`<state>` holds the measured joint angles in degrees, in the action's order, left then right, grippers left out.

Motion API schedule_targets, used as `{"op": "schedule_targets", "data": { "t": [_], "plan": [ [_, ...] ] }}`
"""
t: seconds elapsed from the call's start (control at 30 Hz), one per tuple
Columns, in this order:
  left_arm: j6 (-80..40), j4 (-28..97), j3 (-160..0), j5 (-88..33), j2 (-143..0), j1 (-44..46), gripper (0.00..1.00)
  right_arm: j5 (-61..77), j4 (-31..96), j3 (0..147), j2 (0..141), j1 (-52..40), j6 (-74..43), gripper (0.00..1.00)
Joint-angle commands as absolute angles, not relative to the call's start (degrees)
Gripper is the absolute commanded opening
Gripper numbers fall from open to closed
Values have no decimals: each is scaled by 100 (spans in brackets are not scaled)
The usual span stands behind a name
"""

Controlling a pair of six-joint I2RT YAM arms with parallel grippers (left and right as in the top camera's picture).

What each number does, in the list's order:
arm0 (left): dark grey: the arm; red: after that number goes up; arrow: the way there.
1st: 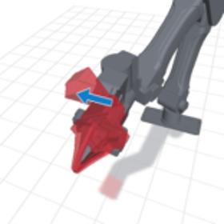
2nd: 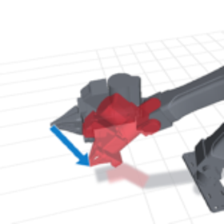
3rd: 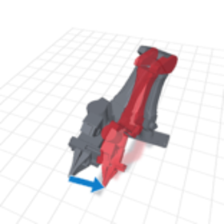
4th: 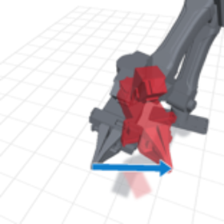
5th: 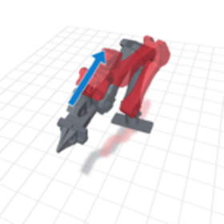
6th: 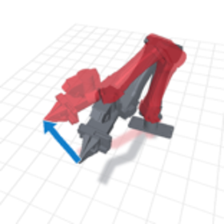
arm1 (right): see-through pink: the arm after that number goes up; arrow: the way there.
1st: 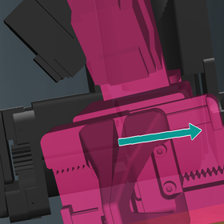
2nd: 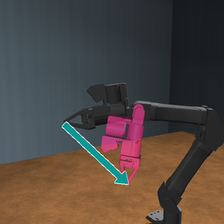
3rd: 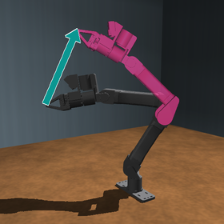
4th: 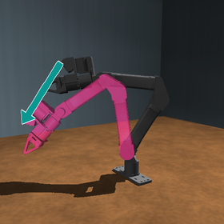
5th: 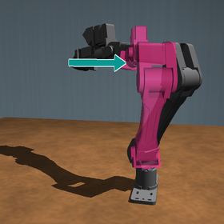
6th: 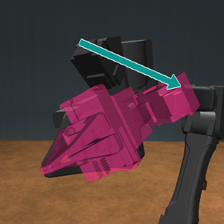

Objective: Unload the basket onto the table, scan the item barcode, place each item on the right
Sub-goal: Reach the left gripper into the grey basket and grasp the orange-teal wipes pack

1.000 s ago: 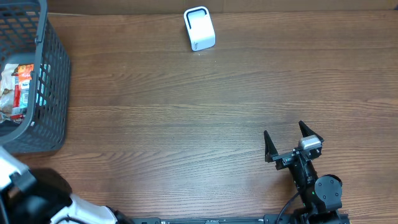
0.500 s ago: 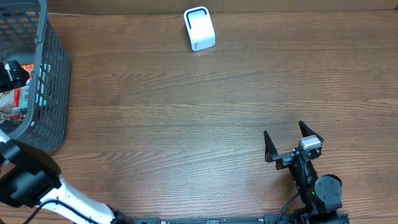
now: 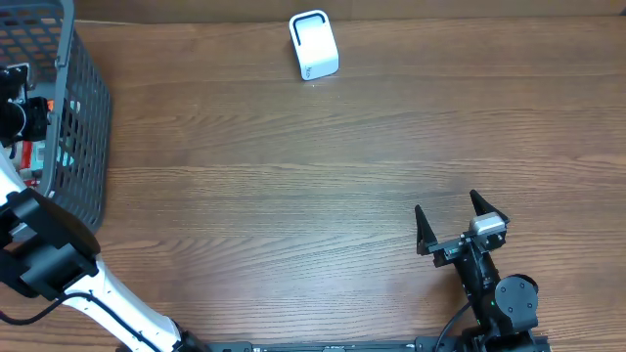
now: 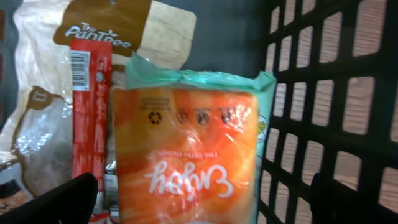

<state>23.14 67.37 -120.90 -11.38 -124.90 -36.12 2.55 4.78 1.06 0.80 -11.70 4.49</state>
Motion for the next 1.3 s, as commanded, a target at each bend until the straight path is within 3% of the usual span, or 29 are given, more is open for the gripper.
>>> {"op": "schedule_targets", "data": {
  "t": [0.0,0.33,0.73,0.93,1.27],
  "plan": [
    [2443,6713,-12121,-963,-12617,-3522,100,220,464,45,19,-1151,427,100],
    [2440,6547,-11826,-878,-12628,-3527,100,220,464,45,19,-1151,427,100],
    [2399,5433,-10578,-622,-12628,-3527,99,220,464,45,19,-1151,427,100],
    [2401,5330,-10606,-622,-12619,-3524,63,220,464,45,19,-1151,427,100],
    [2051,5623,-11096,-617,-12361,-3527,59,220,464,45,19,-1151,427,100]
  ]
}}
